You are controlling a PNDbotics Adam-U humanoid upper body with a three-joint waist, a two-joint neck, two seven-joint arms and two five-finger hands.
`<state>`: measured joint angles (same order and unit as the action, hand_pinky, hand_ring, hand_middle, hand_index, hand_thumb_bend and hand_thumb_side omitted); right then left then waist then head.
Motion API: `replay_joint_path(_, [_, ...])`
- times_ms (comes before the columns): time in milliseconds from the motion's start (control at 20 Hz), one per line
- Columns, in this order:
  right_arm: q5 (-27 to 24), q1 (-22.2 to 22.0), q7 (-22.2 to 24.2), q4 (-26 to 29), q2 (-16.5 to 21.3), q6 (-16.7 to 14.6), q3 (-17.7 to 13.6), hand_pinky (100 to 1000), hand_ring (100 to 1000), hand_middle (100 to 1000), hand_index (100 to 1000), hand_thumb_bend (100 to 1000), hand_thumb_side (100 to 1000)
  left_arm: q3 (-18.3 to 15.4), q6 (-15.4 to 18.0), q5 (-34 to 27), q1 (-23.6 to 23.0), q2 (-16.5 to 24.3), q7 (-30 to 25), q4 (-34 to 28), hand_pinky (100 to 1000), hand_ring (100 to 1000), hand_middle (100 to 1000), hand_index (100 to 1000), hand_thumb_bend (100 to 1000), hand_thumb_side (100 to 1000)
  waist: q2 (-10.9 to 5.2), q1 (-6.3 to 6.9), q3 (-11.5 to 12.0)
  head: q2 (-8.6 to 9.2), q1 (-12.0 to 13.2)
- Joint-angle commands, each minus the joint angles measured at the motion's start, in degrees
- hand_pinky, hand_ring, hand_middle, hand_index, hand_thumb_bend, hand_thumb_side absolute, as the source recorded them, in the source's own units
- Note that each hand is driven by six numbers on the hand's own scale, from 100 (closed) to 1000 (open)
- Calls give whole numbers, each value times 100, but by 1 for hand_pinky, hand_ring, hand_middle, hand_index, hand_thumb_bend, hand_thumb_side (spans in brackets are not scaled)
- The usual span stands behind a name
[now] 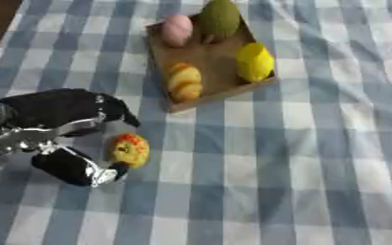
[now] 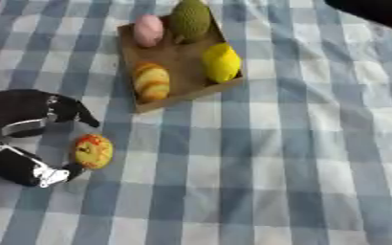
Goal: Pick up objects on the table and place them in the box.
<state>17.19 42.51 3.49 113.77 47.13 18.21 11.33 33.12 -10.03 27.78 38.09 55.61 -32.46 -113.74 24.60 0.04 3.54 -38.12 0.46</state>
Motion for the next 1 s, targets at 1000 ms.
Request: replay_joint_path(1000, [-107, 32, -61, 82, 67, 5, -48, 681, 697, 776, 814, 100, 688, 73, -128, 690, 175, -56, -517, -85, 879, 834, 778, 834, 152, 362, -78, 7, -50, 123, 45])
